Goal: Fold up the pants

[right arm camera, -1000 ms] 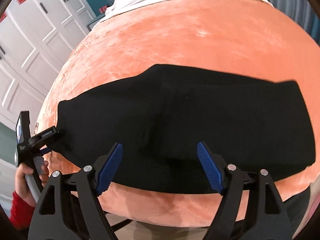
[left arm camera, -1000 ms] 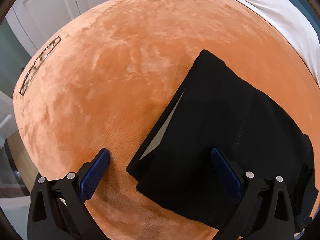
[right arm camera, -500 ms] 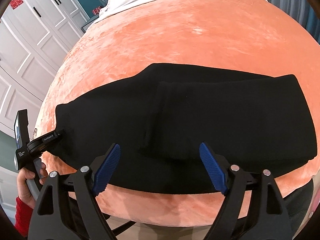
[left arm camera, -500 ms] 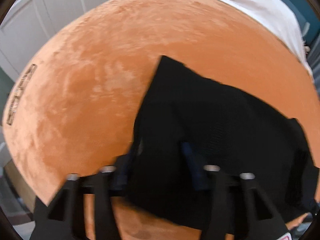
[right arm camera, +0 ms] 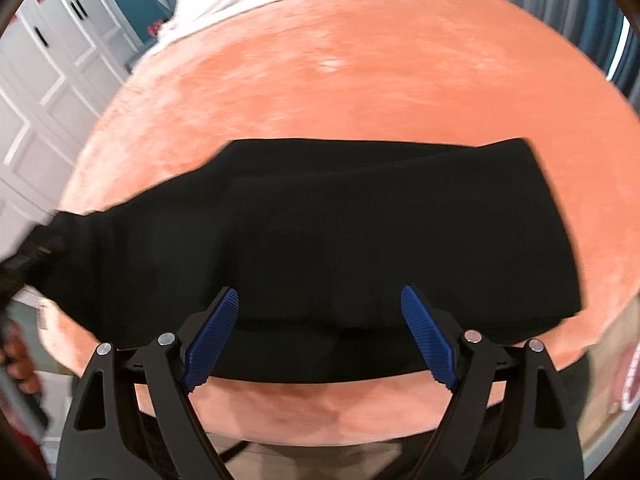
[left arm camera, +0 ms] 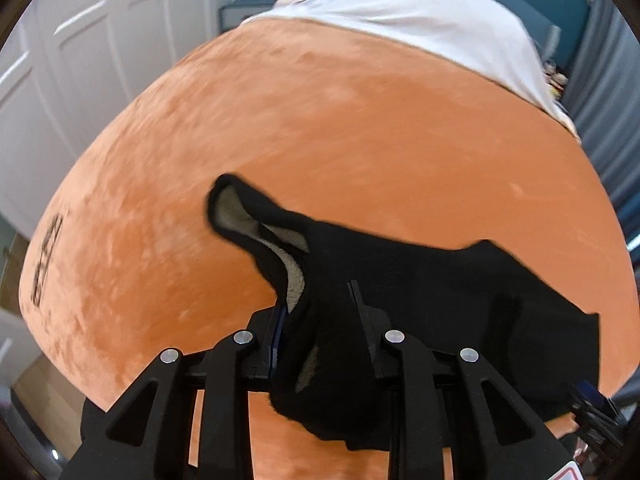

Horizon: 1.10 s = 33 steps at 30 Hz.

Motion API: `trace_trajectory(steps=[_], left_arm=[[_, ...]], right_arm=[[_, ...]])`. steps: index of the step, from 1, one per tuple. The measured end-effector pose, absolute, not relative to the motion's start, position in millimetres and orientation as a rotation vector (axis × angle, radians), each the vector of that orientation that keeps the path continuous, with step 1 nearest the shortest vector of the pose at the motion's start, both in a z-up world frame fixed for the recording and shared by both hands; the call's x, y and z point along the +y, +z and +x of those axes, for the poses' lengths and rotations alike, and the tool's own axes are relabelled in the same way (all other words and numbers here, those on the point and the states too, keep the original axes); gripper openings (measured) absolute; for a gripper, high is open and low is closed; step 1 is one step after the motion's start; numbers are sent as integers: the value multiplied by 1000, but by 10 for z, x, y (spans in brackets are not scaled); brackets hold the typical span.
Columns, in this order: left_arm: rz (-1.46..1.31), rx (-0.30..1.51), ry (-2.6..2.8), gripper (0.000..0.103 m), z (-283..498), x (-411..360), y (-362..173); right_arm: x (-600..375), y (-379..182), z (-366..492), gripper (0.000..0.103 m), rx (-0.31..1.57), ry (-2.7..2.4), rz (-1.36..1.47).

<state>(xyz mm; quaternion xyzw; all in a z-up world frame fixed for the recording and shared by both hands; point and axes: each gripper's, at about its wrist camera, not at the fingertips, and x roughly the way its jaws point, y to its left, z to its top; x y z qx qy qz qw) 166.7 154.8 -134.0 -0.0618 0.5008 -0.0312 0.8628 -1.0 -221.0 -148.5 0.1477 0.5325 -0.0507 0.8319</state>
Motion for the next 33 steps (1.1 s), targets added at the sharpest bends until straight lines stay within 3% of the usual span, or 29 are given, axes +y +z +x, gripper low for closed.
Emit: trace_trajectory(steps=[6,11,15,16,18,19,25,29,33], left_arm=[[-31,995,-225,23,1416,625,-934],[68,995,-375,24,1188,-217,-904],[265,1091,-450,49,1041,-1030,-1546],[284,1137,-435,49,1012,-1107,-1691],[183,1213,-472,51,906,-1091,-1761],[164,1205,-481,58,874,-1061,-1722],[121,970,-384,87,727,-399,-1053],[103,967,-215,87,831,200,-975],[39,1010,-75,87,963,748,-1063]], right_arm=[[-2489,-1389,-48,87,1103,-199,169],[-2847,-1289,-164,88,1062,-264,143],[-3299,-1313,-351,90,1041,-331,246],[-3401,-1342,-389,90,1047,-345,275],[-3632,-1370,-512,90,1040,-358,371],[-3692,-1360,-556,90,1026,-353,405],[-3793,-1377,-462,91,975,-137,636],[-3420,-1463,-36,92,982,72,660],[-2916,-1734,386,92,1112,96,549]])
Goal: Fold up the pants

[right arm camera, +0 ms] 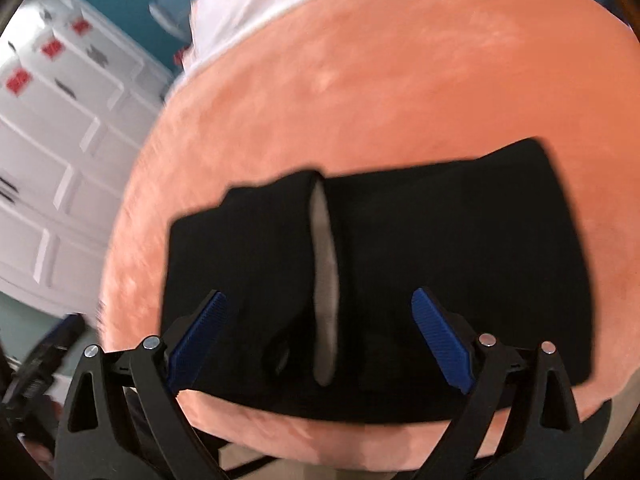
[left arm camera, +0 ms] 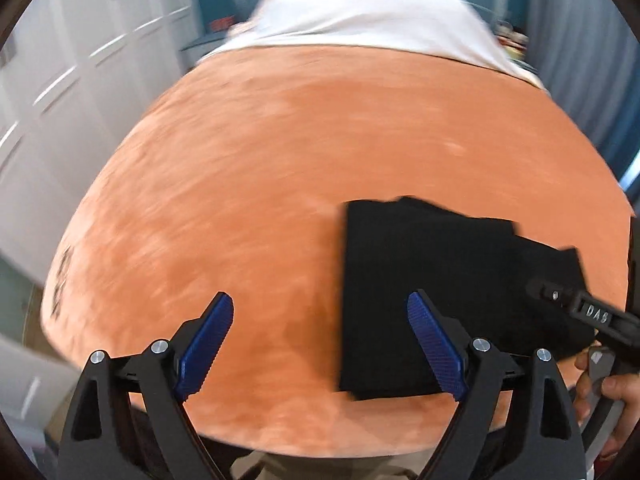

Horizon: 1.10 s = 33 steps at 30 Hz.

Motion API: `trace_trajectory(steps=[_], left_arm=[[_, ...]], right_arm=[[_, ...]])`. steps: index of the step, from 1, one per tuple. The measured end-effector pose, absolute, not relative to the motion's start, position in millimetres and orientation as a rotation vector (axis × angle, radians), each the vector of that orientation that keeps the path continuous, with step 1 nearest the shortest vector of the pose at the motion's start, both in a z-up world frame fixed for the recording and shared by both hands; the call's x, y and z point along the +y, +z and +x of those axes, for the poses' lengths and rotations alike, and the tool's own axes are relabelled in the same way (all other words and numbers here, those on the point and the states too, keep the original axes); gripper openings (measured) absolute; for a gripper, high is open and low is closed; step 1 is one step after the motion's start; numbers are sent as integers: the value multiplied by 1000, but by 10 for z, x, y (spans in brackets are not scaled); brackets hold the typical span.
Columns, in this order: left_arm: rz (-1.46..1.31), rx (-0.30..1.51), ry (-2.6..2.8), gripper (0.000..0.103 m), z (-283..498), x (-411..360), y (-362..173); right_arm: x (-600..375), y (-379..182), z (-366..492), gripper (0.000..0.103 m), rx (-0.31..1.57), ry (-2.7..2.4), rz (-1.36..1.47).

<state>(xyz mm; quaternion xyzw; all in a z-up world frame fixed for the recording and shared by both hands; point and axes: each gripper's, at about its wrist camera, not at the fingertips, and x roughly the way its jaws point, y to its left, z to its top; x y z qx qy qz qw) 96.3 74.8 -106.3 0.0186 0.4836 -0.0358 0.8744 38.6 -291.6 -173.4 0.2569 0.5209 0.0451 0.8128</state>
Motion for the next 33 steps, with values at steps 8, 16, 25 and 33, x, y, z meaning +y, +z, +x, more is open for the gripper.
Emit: trace_trajectory(steps=[8,16,25,33], left_arm=[[43,1071,4,87,836,1018,-1246],[94,1097,-24,87,769,863,-1344],[127,1120,-22,87,773,778,-1422],[156,1134,-12,87,777,729,-1472]], right_arm=[[-2248,-1852,510,92,1221,17,191],[-2226,-1884,499,92,1242,-6,205],[-2214,-1909,545,92,1244,-13,197],[-2152,-1921,515,63,1224,32,228]])
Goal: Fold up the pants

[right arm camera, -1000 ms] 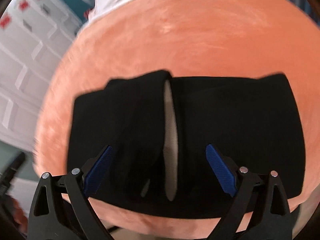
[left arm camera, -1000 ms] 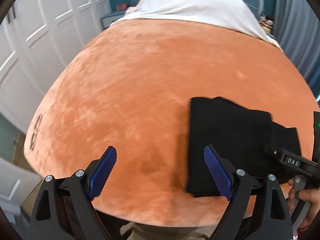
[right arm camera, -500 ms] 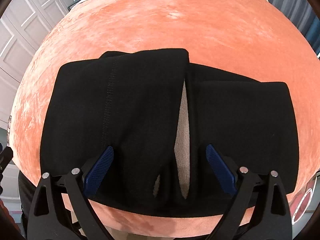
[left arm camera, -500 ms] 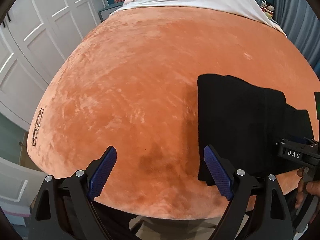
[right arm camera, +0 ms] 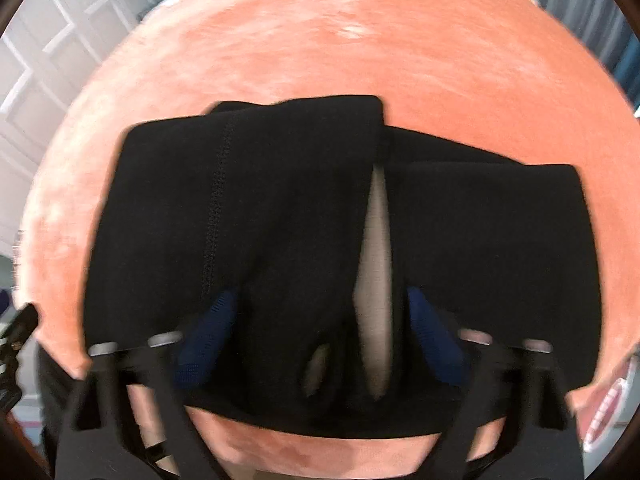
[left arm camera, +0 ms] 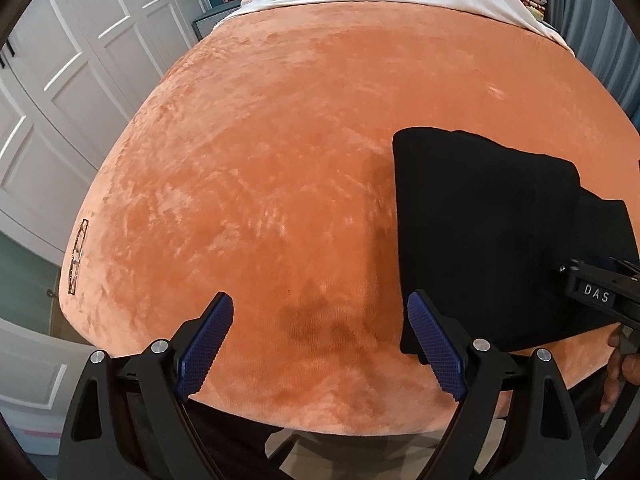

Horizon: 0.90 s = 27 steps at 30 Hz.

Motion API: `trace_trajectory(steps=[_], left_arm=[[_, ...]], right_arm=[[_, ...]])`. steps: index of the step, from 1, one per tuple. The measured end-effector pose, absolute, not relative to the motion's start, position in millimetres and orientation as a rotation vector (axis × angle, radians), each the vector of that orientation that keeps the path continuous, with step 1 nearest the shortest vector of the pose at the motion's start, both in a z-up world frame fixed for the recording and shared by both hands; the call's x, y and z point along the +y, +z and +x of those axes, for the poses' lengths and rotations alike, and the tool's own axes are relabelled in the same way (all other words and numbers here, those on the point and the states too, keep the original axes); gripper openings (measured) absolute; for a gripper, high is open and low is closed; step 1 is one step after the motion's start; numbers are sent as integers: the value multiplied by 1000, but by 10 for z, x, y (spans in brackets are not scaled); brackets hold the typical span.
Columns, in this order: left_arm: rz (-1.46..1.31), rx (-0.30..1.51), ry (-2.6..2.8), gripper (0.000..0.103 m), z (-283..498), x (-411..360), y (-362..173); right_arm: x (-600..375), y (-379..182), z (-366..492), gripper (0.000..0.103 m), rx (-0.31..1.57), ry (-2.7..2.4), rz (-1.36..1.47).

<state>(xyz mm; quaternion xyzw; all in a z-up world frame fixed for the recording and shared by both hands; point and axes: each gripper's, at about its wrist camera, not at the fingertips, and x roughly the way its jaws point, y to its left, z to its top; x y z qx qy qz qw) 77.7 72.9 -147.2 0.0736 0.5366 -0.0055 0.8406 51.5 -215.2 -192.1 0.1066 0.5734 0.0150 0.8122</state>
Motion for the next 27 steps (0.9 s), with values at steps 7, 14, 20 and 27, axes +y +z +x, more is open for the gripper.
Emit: trace_trajectory(steps=[7,14,20,27], left_arm=[[141,1123,9,87,803,833,-1375],[99,1156,11,87,889,847,-1482],[64,1208,-112,87,961,518,-1562],[-156,1375,-297,87,1337,77,-2058]], right_arm=[[-2582,-1265,400,15,1088,214,475],[-3631,-1598,-53,22,1129,-80,455],[-3859,-1830,-264,51,1088,-75,660],[-3675,-1898,-68,16,1089,-11,558]])
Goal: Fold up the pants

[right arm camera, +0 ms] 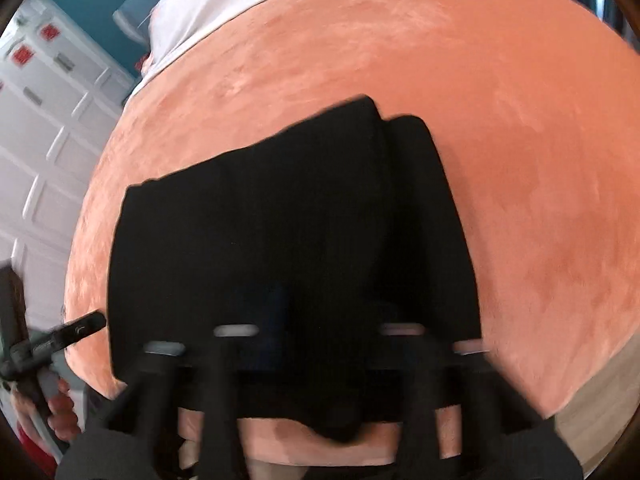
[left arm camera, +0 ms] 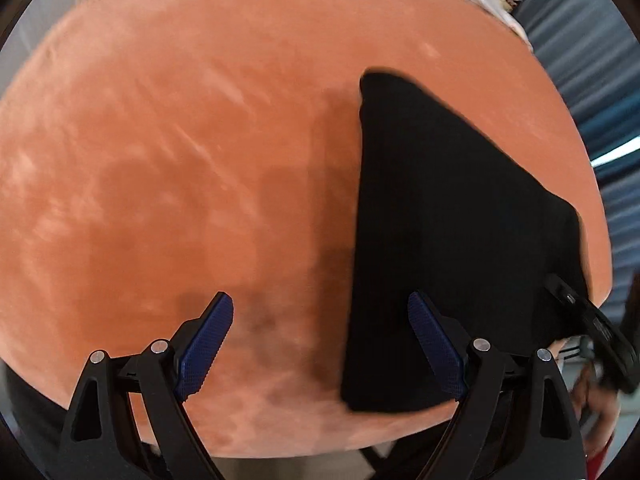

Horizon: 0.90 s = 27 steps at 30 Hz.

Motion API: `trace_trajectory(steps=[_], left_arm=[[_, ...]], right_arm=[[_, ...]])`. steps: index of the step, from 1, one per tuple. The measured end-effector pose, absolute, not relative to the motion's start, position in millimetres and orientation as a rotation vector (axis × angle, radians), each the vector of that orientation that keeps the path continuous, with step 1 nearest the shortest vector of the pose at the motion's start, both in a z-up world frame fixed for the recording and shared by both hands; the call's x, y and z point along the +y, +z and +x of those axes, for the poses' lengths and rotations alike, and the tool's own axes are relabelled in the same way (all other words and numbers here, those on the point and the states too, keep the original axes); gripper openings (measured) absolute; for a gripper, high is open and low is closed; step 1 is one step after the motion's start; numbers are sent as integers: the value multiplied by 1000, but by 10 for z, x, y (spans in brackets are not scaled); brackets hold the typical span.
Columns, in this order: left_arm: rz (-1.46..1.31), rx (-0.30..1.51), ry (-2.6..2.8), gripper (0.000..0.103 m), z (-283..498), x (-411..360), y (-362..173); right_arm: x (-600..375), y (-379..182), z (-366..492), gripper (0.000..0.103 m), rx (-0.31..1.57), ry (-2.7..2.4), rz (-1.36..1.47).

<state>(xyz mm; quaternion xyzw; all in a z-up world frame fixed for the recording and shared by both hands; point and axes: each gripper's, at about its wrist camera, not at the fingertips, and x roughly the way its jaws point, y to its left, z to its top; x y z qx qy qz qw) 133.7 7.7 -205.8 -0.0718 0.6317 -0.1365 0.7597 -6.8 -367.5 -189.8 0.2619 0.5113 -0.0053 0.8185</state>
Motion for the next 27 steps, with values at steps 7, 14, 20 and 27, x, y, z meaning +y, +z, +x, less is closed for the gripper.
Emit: trace_trajectory(steps=[7,14,20,27], left_arm=[[-181,1293,-304,87,1406,-45,-1914],[-215,1283,-271,92,1365,-79,-2086],[-387,1271,-420,91,1265,97,-2031],[-310,1349,-536,95,1260,-295,-2508]], right_arm=[[-4011,-1904,-227,30,1088,-132,476],[-3933,-1663,-394,98,986,-261,332],[-4230,-2141,-366,82,1071,-139,686],[-4129,-2167,-325,46,1084,-75,776]])
